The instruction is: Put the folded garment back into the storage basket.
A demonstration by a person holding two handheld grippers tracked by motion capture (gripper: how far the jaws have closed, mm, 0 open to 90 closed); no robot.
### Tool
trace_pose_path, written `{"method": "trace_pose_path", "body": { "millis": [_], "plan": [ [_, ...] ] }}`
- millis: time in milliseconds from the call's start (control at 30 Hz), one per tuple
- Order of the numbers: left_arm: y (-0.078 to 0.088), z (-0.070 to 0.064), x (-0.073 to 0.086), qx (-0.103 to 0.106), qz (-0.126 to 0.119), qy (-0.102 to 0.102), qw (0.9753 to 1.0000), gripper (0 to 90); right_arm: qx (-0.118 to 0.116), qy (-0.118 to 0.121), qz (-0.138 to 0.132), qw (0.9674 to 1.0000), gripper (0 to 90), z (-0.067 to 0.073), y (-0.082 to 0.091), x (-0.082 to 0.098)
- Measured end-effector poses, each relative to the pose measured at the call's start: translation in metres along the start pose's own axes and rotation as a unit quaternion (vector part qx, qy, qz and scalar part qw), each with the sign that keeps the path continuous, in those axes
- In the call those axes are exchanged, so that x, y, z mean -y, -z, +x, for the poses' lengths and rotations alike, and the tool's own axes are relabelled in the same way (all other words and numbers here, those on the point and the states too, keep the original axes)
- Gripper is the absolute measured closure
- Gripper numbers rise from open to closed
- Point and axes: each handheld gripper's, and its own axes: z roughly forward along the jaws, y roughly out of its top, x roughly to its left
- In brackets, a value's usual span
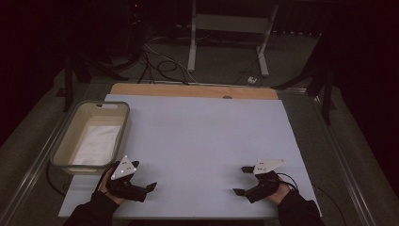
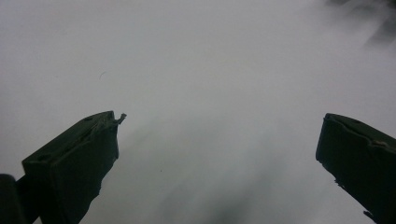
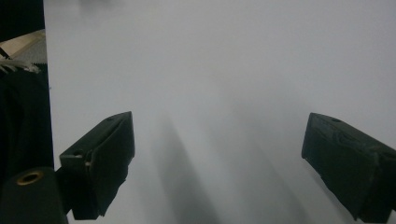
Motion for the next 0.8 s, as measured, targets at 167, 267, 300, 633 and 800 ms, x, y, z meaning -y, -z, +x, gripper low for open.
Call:
{"method": "trace_pose_path", "body": {
  "millis": [167, 267, 300, 633, 800],
  "plan": [
    [0.000, 0.001, 0.002, 0.002, 0.006, -0.006, 1.0000, 0.0, 0.022, -0.011, 0.004, 0.9997, 9.6, -0.004, 0.013, 0.009],
    [0.000, 0.001, 0.004, 0.002, 0.008, -0.007, 0.9999, 0.0, 0.032, -0.015, 0.001, 0.9994, 9.6, -0.008, 0.018, 0.013],
    [0.000, 0.001, 0.005, 0.001, 0.009, -0.008, 0.9999, 0.0, 0.034, -0.018, 0.002, 0.9992, 9.7, -0.008, 0.019, 0.014],
    [0.002, 0.002, 0.008, 0.005, 0.009, -0.007, 0.9999, 0.0, 0.037, -0.014, 0.011, 0.9992, 9.7, -0.014, 0.021, 0.019],
    [0.002, 0.002, 0.007, 0.008, 0.008, -0.008, 0.9999, 0.0, 0.034, -0.012, 0.007, 0.9993, 9.7, -0.013, 0.022, 0.018]
  ]
}}
